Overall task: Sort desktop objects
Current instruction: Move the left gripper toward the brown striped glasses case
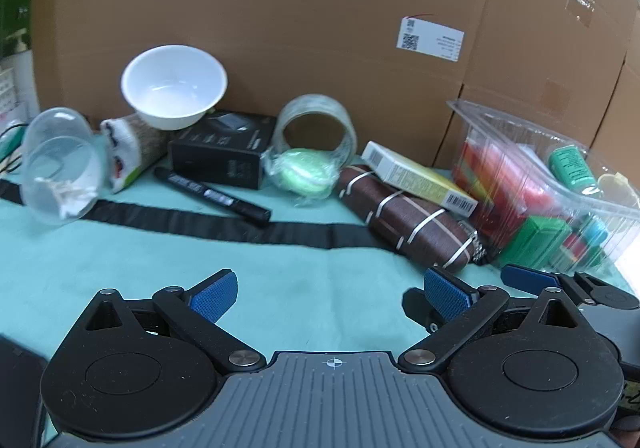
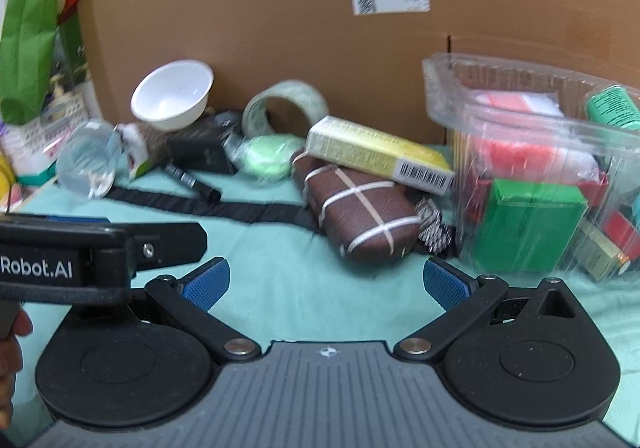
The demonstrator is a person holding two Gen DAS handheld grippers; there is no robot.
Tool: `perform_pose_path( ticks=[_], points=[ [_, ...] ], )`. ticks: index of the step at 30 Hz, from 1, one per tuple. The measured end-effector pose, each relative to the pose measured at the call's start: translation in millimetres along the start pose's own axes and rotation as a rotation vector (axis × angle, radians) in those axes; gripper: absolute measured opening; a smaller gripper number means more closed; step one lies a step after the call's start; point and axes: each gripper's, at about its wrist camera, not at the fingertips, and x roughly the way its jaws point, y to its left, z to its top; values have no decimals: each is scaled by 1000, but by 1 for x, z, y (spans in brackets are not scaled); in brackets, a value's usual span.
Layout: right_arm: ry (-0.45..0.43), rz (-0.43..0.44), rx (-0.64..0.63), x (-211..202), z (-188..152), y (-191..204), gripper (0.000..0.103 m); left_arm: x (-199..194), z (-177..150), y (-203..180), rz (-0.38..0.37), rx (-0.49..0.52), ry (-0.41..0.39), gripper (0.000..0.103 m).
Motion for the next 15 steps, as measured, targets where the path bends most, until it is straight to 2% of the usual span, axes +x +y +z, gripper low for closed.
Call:
perform_pose_path(
  ticks=[8, 15],
  points=[
    [-22, -32, -1, 19, 6, 5, 102, 21, 16, 4, -51, -1, -2, 103],
    [30, -71, 16, 39, 12, 5, 103, 32, 23, 18, -61, -28, 15, 103]
  ],
)
